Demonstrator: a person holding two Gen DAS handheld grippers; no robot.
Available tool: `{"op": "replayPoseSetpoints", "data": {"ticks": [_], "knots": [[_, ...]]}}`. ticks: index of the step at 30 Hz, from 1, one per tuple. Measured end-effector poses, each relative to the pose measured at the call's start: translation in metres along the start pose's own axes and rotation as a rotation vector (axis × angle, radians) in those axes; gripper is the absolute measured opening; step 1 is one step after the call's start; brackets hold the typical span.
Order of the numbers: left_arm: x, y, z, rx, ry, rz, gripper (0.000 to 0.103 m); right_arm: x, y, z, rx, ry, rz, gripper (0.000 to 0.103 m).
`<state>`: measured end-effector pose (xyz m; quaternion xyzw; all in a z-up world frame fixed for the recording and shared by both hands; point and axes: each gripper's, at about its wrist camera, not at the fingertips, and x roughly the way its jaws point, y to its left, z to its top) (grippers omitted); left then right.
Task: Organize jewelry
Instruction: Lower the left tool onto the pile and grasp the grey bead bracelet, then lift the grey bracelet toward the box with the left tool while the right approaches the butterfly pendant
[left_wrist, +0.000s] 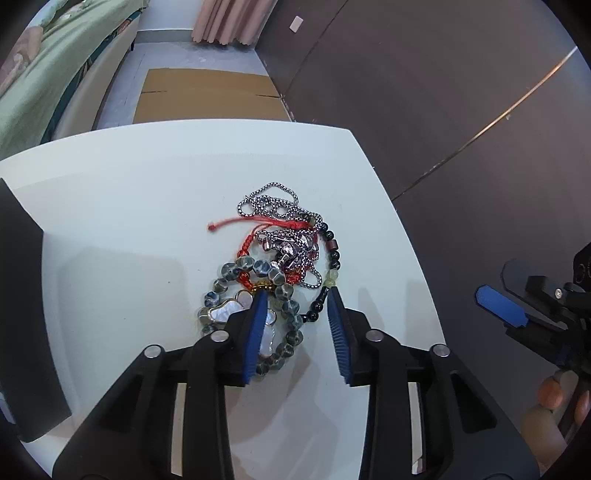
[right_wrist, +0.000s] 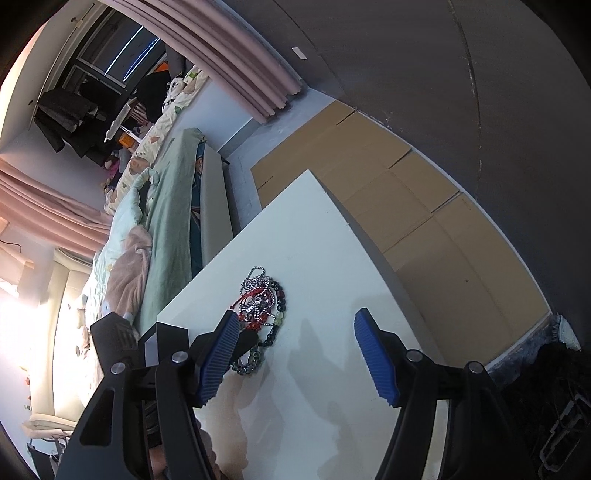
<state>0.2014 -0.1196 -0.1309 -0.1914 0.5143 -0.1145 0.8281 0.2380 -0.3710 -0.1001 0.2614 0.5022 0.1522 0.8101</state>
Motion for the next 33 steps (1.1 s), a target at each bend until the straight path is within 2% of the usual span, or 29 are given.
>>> {"op": "replayPoseSetpoints", "data": {"ticks": [4, 6, 8, 15, 22, 33], "knots": [[0.005, -0.003, 0.001, 0.003, 0.005, 0.010, 0.024, 0.002, 0.003, 0.000, -0.008, 0.001, 0.001, 0.065], [0.007, -0.001, 0.001, -0.003, 0.007, 0.027, 0.012, 0.004, 0.006, -0.001, -0.014, 0.006, -0.003, 0.065], [0.004, 0.004, 0.001, -0.021, 0.014, 0.009, 0.010, 0.008, 0.008, -0.001, -0.020, 0.015, -0.008, 0.064], [-0.034, 0.010, 0.002, -0.009, -0.032, -0.036, 0.010, 0.020, 0.022, -0.006, -0.042, 0.039, -0.008, 0.060], [-0.065, 0.031, 0.007, -0.038, -0.082, -0.049, 0.010, 0.043, 0.046, -0.016, -0.090, 0.098, -0.004, 0.050], [-0.107, 0.054, 0.013, -0.057, -0.161, -0.068, 0.010, 0.081, 0.076, -0.038, -0.165, 0.202, -0.039, 0.048]]}}
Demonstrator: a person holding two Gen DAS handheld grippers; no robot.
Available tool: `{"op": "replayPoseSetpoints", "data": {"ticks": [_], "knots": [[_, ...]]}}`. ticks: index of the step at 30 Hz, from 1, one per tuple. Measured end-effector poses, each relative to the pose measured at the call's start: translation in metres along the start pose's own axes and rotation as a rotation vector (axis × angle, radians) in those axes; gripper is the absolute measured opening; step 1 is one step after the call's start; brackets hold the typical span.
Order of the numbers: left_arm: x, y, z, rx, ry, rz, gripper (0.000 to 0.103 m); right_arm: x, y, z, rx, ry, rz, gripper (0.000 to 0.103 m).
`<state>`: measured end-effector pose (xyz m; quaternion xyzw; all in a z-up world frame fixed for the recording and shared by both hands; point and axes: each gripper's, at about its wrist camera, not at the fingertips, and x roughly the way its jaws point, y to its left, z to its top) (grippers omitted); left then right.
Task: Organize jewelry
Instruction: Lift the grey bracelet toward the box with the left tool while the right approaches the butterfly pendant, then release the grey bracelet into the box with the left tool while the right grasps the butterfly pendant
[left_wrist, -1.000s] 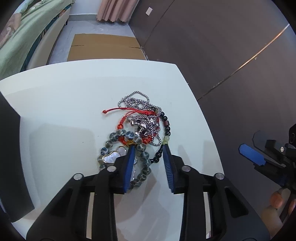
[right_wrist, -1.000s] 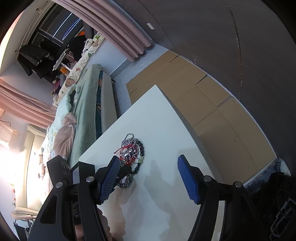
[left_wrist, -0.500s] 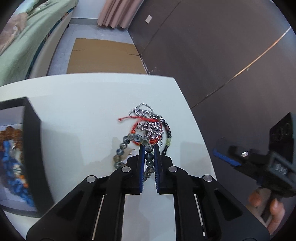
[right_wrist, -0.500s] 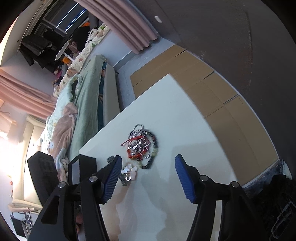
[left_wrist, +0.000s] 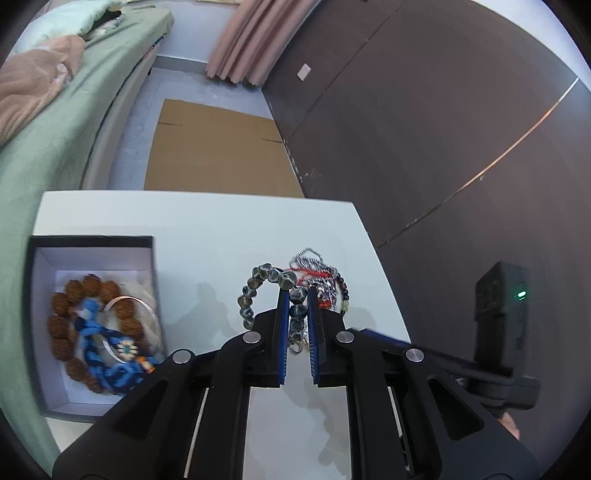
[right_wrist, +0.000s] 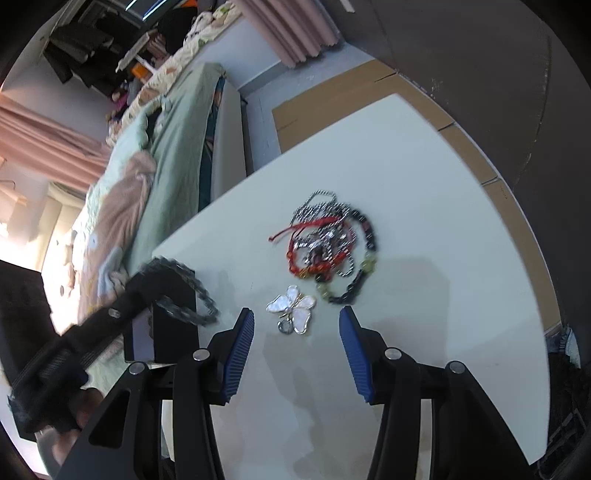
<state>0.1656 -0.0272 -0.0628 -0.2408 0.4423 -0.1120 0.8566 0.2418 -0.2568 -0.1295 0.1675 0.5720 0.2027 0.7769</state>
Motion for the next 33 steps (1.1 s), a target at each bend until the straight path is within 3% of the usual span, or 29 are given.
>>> {"op": "replayPoseSetpoints", "data": {"ticks": [14, 25, 28, 33], "knots": [[-0.043, 0.043, 0.014, -0.060, -0.071, -0.004, 0.010, 0.047, 0.028, -0.005, -0.041, 0.071, -0.109, 0.049], [-0.066, 0.060, 0.015, -0.068, -0.108, 0.019, 0.010, 0.058, 0.055, -0.008, -0.135, 0.026, -0.287, 0.049], [-0.071, 0.065, 0.013, -0.067, -0.114, 0.035, 0.010, 0.058, 0.057, -0.010, -0.156, 0.008, -0.338, 0.039], [-0.078, 0.071, 0.009, -0.068, -0.116, 0.064, 0.010, 0.059, 0.060, -0.009, -0.166, 0.001, -0.343, 0.038]]}}
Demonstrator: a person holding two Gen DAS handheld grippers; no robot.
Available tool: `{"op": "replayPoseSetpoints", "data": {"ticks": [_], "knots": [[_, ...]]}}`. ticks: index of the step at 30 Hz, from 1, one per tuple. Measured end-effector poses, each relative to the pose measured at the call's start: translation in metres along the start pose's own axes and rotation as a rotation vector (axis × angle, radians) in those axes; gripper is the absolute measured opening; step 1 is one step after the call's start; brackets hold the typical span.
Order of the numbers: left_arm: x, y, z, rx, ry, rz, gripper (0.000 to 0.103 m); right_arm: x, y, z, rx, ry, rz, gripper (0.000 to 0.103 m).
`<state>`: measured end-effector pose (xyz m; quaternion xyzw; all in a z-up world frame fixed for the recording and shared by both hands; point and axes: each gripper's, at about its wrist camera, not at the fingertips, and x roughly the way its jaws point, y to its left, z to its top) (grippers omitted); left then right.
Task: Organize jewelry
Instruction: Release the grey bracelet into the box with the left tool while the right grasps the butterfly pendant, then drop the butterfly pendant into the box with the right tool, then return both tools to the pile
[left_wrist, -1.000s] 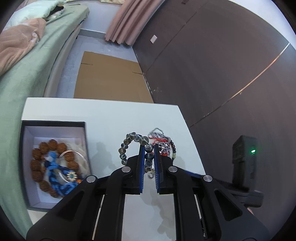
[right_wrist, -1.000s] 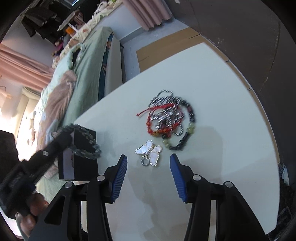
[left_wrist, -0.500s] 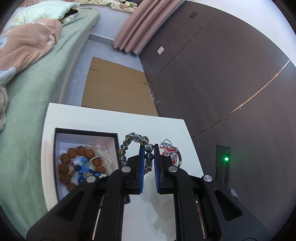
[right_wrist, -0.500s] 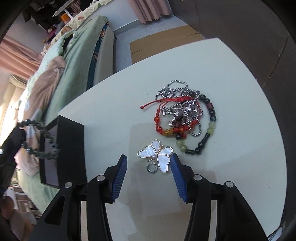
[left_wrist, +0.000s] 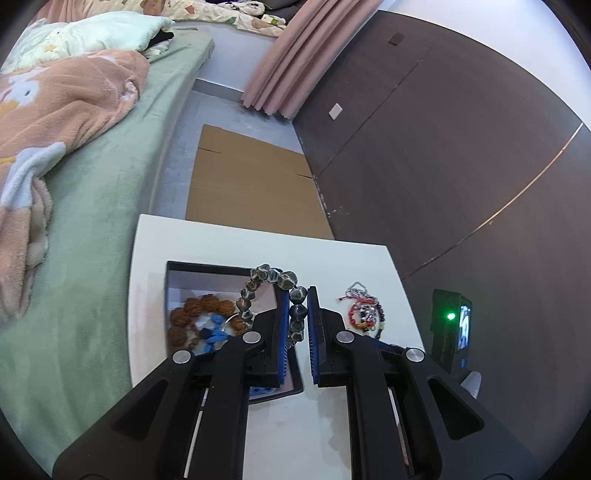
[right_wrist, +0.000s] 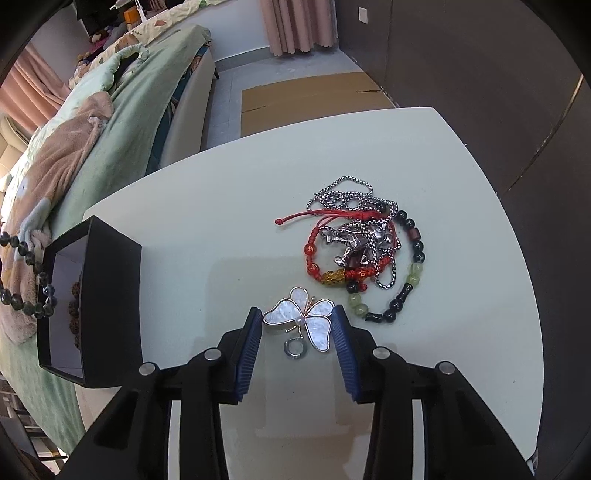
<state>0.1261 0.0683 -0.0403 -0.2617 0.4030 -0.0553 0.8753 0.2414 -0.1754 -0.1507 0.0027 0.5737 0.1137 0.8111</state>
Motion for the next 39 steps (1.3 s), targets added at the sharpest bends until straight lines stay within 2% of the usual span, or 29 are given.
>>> {"op": "replayPoseSetpoints", "data": {"ticks": [7, 12, 13, 15, 16, 22, 32, 34, 35, 36, 37, 39], "knots": [[0.001, 0.004, -0.006, 0.012, 0.021, 0.028, 0.010, -0.027, -0.003, -0.004, 0.022, -0.053, 0.105, 0.038], [0.006, 0.008, -0.008, -0.002, 0.041, 0.046, 0.011, -0.055, 0.000, -0.003, 0.025, -0.131, 0.246, 0.038], [0.006, 0.009, -0.007, -0.007, 0.041, 0.047, 0.013, -0.058, 0.002, -0.003, 0.024, -0.142, 0.267, 0.038], [0.005, 0.013, -0.006, -0.026, 0.039, 0.045, 0.033, -0.069, 0.007, -0.003, 0.016, -0.169, 0.324, 0.038], [0.003, 0.015, -0.005, -0.033, 0.027, 0.050, 0.036, -0.072, 0.010, -0.003, 0.008, -0.180, 0.346, 0.038], [-0.005, 0.025, 0.001, -0.053, 0.004, 0.058, 0.037, -0.083, 0.032, -0.004, -0.038, -0.213, 0.419, 0.038], [-0.023, 0.045, 0.007, -0.089, -0.043, 0.090, 0.061, -0.085, 0.067, -0.004, -0.086, -0.210, 0.530, 0.039], [-0.025, 0.049, 0.008, -0.100, -0.049, 0.094, 0.065, -0.083, 0.072, -0.003, -0.094, -0.194, 0.558, 0.042], [-0.026, 0.051, 0.008, -0.108, -0.053, 0.096, 0.067, -0.081, 0.074, -0.002, -0.096, -0.179, 0.574, 0.058], [-0.027, 0.053, 0.008, -0.113, -0.055, 0.096, 0.068, -0.081, 0.074, -0.003, -0.093, -0.181, 0.579, 0.065], [-0.027, 0.054, 0.009, -0.117, -0.056, 0.096, 0.068, -0.083, 0.072, -0.004, -0.091, -0.195, 0.572, 0.069], [-0.026, 0.055, 0.009, -0.121, -0.054, 0.094, 0.068, -0.087, 0.065, -0.004, -0.086, -0.213, 0.549, 0.069]]}}
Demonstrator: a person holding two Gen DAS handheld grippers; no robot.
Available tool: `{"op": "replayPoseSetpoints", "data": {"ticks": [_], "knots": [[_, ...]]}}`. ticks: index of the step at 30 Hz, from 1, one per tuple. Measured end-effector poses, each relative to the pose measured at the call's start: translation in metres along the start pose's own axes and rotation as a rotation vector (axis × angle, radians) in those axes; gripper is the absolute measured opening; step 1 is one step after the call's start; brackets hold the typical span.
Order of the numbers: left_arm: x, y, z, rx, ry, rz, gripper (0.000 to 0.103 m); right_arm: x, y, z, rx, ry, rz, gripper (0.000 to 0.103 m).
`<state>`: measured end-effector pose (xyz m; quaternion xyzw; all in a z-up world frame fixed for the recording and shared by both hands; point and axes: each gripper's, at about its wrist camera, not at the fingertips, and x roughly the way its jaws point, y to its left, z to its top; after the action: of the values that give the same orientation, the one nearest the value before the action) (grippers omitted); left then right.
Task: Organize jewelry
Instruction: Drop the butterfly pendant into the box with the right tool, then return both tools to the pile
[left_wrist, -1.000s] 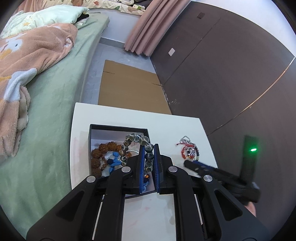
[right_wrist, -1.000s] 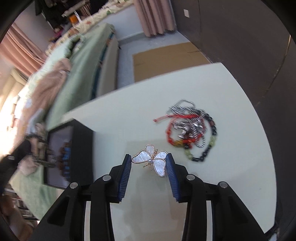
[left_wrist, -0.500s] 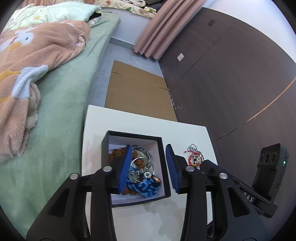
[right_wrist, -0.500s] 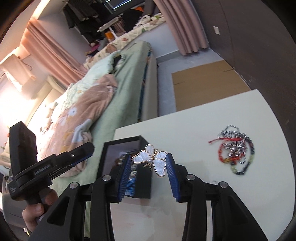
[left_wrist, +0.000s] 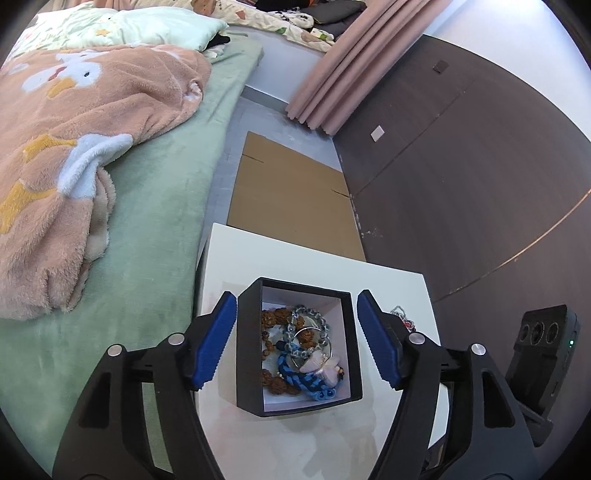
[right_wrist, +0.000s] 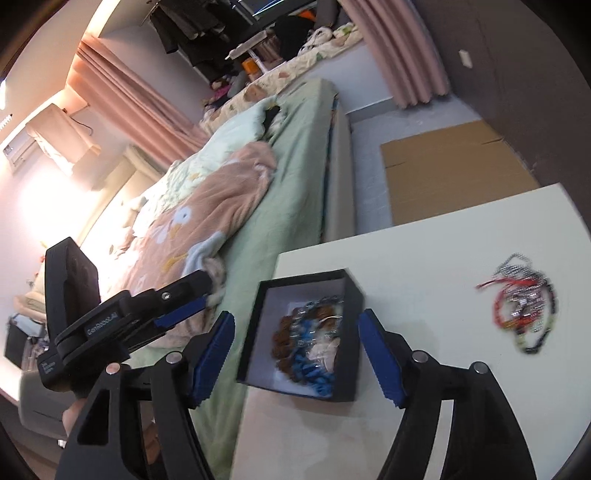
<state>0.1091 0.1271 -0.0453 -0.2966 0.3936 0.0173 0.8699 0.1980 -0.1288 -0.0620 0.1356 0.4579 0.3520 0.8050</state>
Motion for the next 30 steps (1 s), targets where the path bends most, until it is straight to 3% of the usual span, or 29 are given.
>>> {"op": "replayPoseSetpoints", "data": {"ticks": [10, 25, 30], "knots": [[0.014, -0.029, -0.007, 0.046, 0.025, -0.034, 0.068, -0.036, -0.058, 0.003, 0.120, -0.037, -0.084, 0.069], [0.057, -0.103, -0.031, 0.158, 0.095, -0.104, 0.067, -0.079, -0.128, -0.001, 0.263, -0.060, -0.198, 0.073], [0.076, -0.121, -0.042, 0.196, 0.135, -0.114, 0.055, -0.090, -0.150, -0.002, 0.306, -0.065, -0.230, 0.073]]}}
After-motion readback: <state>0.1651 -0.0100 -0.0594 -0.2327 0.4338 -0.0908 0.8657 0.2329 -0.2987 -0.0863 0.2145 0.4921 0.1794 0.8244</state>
